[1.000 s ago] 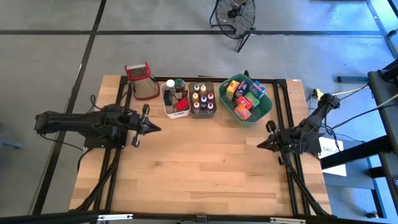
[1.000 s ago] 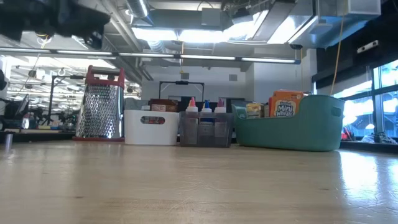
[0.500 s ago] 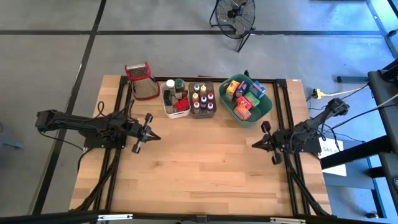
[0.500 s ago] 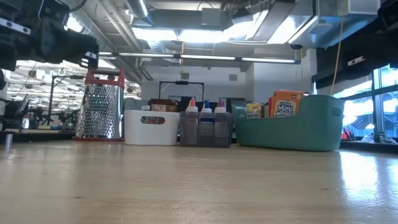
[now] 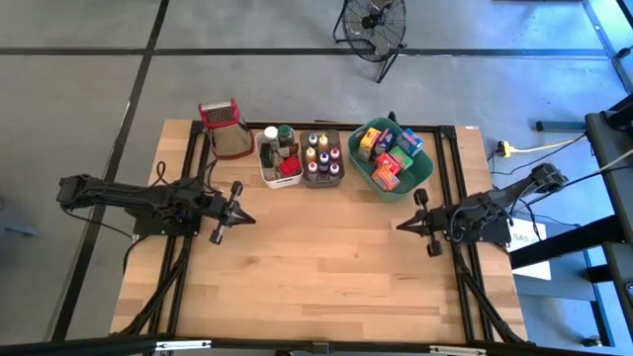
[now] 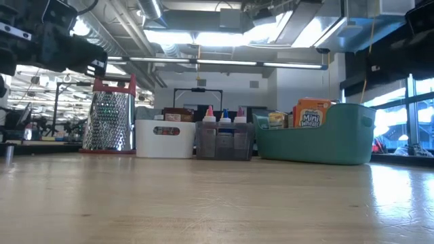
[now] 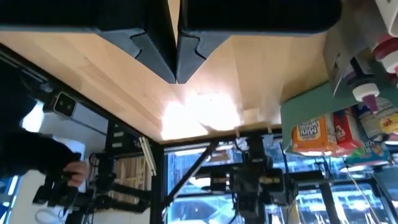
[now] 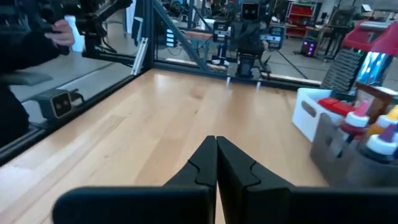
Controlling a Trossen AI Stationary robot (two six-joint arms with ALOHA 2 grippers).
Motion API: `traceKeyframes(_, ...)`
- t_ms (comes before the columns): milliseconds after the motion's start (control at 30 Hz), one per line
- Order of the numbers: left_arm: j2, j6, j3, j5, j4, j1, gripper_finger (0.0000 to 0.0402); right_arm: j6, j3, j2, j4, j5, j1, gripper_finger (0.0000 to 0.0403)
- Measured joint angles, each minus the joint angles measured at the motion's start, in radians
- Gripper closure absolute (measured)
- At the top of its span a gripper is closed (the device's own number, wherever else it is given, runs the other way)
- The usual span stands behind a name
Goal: Pick & Place Kitchen Items
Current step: Return to Home Position
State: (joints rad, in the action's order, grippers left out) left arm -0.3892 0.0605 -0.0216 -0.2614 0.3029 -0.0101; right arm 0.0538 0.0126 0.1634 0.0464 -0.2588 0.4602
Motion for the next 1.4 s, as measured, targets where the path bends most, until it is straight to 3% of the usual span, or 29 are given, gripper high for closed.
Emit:
traceKeyframes(233, 0.113, -0.021, -0.060, -0.002, -0.208, 0.005, 0.0398, -0.009, 0.146, -0.002, -0.211, 0.042, -0.035, 0.0399)
traceKeyframes(533, 0.335, 0.014, -0.061, -0.002, -0.330, 0.005, 0.0398, -0.064, 0.084, -0.003, -0.156, -0.007, -0.057, 0.0399)
traceKeyframes(633, 0.386, -0.003, -0.061, -0.002, -0.352, 0.005, 0.0398, -0.073, 0.045, -0.003, -0.111, 0.046, -0.087, 0.0399)
traceKeyframes(733, 0.389, -0.026, -0.062, -0.012, -0.362, 0.005, 0.0398, -0.072, 0.001, -0.003, -0.010, 0.090, -0.111, 0.0399)
traceKeyframes(867, 0.382, -0.055, -0.032, -0.061, -0.355, 0.012, 0.0398, -0.072, -0.004, 0.005, -0.011, 0.106, -0.134, 0.0399)
traceKeyframes(1033, 0.360, -0.091, 0.012, -0.055, -0.245, 0.025, 0.0398, -0.072, -0.003, 0.010, -0.012, 0.106, -0.146, 0.0399)
traceKeyframes(1400, 0.321, -0.092, 0.012, -0.053, -0.244, 0.029, 0.0398, -0.054, -0.003, 0.047, -0.007, 0.105, -0.158, 0.0399)
